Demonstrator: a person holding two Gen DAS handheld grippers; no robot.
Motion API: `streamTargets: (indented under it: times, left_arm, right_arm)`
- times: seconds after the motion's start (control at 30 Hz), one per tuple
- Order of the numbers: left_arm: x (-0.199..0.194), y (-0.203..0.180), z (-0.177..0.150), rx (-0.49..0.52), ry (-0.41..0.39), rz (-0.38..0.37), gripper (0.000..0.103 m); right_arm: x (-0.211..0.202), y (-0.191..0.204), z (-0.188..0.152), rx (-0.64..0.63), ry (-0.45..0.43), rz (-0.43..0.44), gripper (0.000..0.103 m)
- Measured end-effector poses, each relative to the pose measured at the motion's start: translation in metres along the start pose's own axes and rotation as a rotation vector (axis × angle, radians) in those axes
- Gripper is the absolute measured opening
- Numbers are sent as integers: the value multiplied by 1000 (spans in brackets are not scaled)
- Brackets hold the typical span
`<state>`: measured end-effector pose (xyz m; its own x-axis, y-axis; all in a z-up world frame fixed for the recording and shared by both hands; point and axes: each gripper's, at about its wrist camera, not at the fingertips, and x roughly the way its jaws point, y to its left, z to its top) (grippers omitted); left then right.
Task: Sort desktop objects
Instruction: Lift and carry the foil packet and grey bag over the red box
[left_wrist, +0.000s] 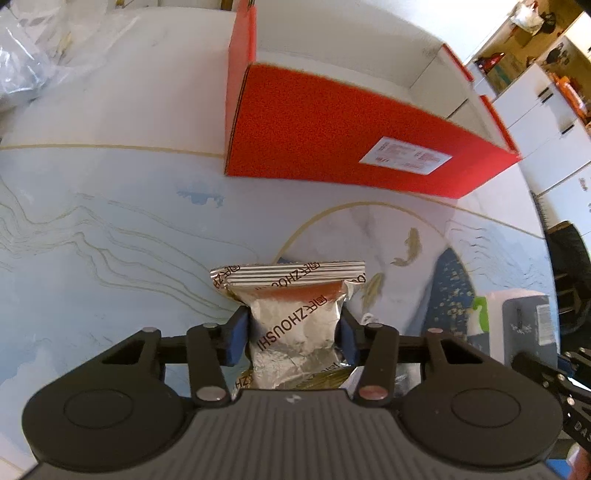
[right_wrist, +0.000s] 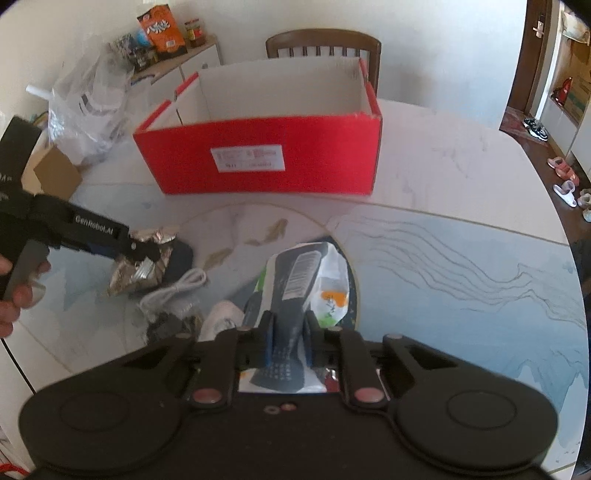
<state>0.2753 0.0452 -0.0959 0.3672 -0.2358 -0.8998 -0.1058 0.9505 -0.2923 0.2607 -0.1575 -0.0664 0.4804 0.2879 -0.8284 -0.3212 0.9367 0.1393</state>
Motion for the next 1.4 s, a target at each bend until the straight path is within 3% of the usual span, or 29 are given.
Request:
streamTargets:
  times: [0.43, 0.67, 1.1, 1.3, 1.4]
  left_arm:
    - [-46, -16, 12, 69, -44, -40, 48]
    - [-70, -34, 26, 131, -68, -55, 48]
    - [-103, -70, 95, 253, -197, -8, 48]
    - [-92, -77, 134, 287, -243, -9, 48]
    - [-79, -81, 152, 323, -271, 34, 48]
  right_arm:
    - [-11, -10, 22, 53, -40, 6, 13]
    - [-28, -17, 56, 67, -107, 29, 13]
    - [-24, -12, 140, 33, -204, 16, 13]
    - [-4, -18, 181, 70, -232, 12, 13]
    - [11, -21, 195, 73, -236, 6, 13]
